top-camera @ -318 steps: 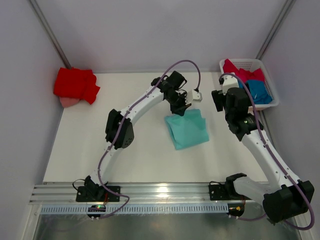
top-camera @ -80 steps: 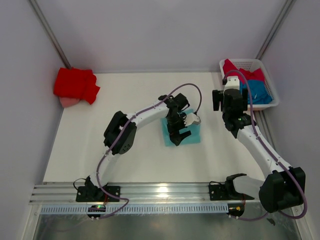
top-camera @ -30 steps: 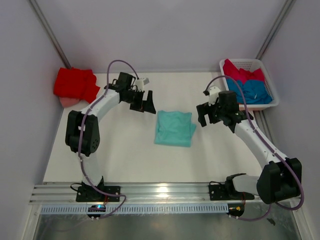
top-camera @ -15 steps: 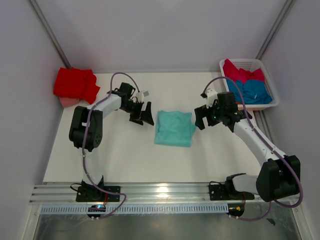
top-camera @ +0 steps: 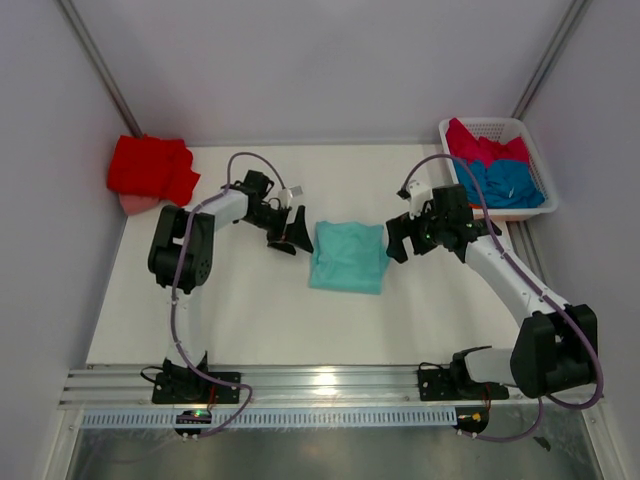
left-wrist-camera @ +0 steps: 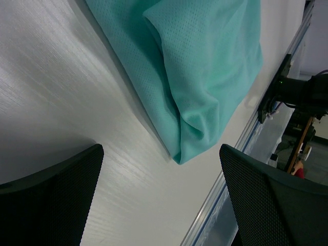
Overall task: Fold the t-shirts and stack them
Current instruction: Fold the tshirt
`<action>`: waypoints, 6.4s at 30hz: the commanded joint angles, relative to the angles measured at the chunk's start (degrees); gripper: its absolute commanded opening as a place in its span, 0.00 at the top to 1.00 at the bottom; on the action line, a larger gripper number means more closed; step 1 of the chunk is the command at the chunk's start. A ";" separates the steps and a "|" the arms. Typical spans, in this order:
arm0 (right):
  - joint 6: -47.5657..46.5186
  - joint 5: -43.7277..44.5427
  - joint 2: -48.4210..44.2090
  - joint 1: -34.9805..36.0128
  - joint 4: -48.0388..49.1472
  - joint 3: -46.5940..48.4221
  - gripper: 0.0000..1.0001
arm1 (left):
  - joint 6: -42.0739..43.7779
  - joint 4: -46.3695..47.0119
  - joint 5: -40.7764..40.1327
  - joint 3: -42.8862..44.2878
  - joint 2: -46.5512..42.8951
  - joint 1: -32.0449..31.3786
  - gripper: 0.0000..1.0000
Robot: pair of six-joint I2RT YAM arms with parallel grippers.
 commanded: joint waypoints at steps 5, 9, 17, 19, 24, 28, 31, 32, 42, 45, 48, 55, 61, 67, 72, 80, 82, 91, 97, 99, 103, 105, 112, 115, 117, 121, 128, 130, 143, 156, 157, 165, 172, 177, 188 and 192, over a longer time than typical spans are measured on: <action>-0.61 -6.20 3.49 0.16 -1.79 1.57 0.01 | -0.62 3.79 -1.39 0.78 4.38 0.25 0.01; -0.17 -6.11 4.21 0.16 -1.79 1.66 0.01 | -1.94 5.29 -2.79 0.25 3.68 0.17 0.01; -0.16 -6.46 4.21 0.16 -1.53 1.57 0.01 | 0.51 4.85 -9.73 -0.54 -0.27 -0.80 0.01; -0.08 -6.38 4.29 0.16 -1.53 1.57 0.01 | 0.96 4.33 -10.36 -0.45 -1.15 -1.59 0.01; 0.01 -6.55 4.47 0.16 -1.53 1.75 0.00 | 2.45 1.60 -9.39 1.13 0.07 -3.78 0.01; -0.08 -6.64 4.12 0.16 -1.70 1.66 0.01 | 2.72 1.51 -8.25 0.87 1.30 -5.37 0.01; -0.08 -6.55 3.94 0.16 -1.70 1.75 0.01 | 2.72 1.42 -7.55 1.04 2.18 -6.42 0.01; -0.16 -6.55 3.86 0.16 -1.70 1.66 0.01 | 2.72 1.60 -7.02 1.04 2.53 -6.69 0.01; -0.25 -6.46 3.68 0.16 -1.70 1.57 0.01 | 2.72 2.21 -3.59 0.95 3.68 -8.62 0.01; -0.34 -6.55 3.77 0.16 -1.88 1.57 0.01 | 2.72 2.39 -2.98 0.87 3.94 -8.89 0.01; -0.34 -6.55 3.86 0.16 -1.88 1.57 0.01 | 2.28 3.27 -2.36 0.43 4.12 -9.06 0.01; -0.34 -6.55 3.85 0.16 -1.96 1.57 0.00 | -0.44 7.66 -2.00 -2.03 4.47 -9.94 0.01; -0.25 -6.90 4.03 0.16 -1.97 1.48 0.01 | -1.85 9.59 -3.41 -2.30 4.65 -11.79 0.01; -0.25 -7.16 4.12 0.16 -2.05 1.48 0.01 | -4.22 12.32 -6.48 -2.82 5.44 -12.75 0.01; -0.34 -7.17 3.77 0.16 -2.23 1.40 0.01 | -8.08 16.36 -8.33 -3.79 5.88 -13.02 0.01; -0.16 -7.25 3.68 0.16 -2.14 1.13 0.01 | -9.50 18.12 -11.15 -3.97 5.79 -13.28 0.07; -0.16 -7.25 3.77 0.16 -2.05 1.13 0.01 | -9.41 17.95 -11.67 -3.97 5.62 -13.37 0.12; -0.25 -7.43 3.15 0.16 -2.23 1.05 0.01 | -9.94 18.12 -11.59 -4.23 6.23 -13.89 0.40; -0.34 -7.34 2.71 0.16 -2.23 0.87 0.01 | -10.11 18.21 -10.36 -4.06 6.93 -14.34 0.67; -0.34 -7.43 2.71 0.16 -2.23 0.78 0.01 | -10.02 18.12 -10.09 -3.79 7.19 -14.51 0.85; -0.34 -7.69 2.80 0.16 -2.23 0.69 0.00 | -9.76 17.60 -10.09 -3.27 7.20 -14.51 1.00; 0.01 -8.04 3.06 0.16 -1.97 0.26 0.01 | -9.32 17.07 -10.27 -2.92 7.20 -14.51 1.00; 0.45 -16.92 9.56 0.16 -3.36 1.57 0.01 | -8.53 15.75 -10.10 -1.68 6.93 -14.51 1.00; 0.63 -16.92 10.97 0.16 -2.93 1.75 0.01 | -7.92 15.57 -10.36 -1.60 6.58 -14.51 1.00; 0.71 -15.96 10.54 0.16 -2.76 1.31 0.01 | -7.39 15.22 -11.15 -1.68 5.97 -14.42 1.00; 0.89 -13.41 9.92 0.16 -2.23 0.87 0.01 | -7.03 14.87 -11.06 -1.68 4.74 -13.46 1.00; 1.15 -11.65 10.36 0.16 -2.31 0.43 0.00 | -6.60 13.56 -10.62 -0.89 3.68 -11.08 1.00; 1.24 -11.47 10.45 0.16 -2.40 0.34 0.01 | -6.42 13.20 -10.71 -1.15 3.33 -10.56 1.00; 0.80 -10.77 8.95 0.16 -2.49 0.25 0.01 | -4.93 11.71 -12.81 -0.72 1.57 -5.12 1.00; 0.19 -10.33 6.32 0.16 -2.67 0.43 0.01 | 1.75 4.07 -19.93 5.78 0.78 2.89 1.00; 0.19 -10.24 6.14 0.16 -2.67 0.43 0.01 | 2.36 3.45 -20.89 5.96 0.52 3.15 1.00; -0.16 -10.07 5.09 0.16 -2.93 0.60 0.00 | 6.58 -3.14 -27.40 10.27 -0.80 6.76 1.00; -0.60 -9.10 3.24 0.16 -3.28 1.04 0.01 | 9.75 -6.39 -34.00 10.89 -2.82 9.04 1.00; -0.87 -8.57 1.57 0.16 -3.28 1.13 0.01 | 10.72 -7.72 -36.71 11.24 -3.88 10.53 1.00; -1.22 -7.69 -0.19 0.16 -3.46 1.04 0.01 | 11.95 -10.26 -38.30 18.79 -3.44 15.10 1.00; -1.13 -7.69 -0.36 0.16 -3.63 0.87 0.01 | 12.12 -10.70 -38.48 21.08 -2.47 16.07 1.00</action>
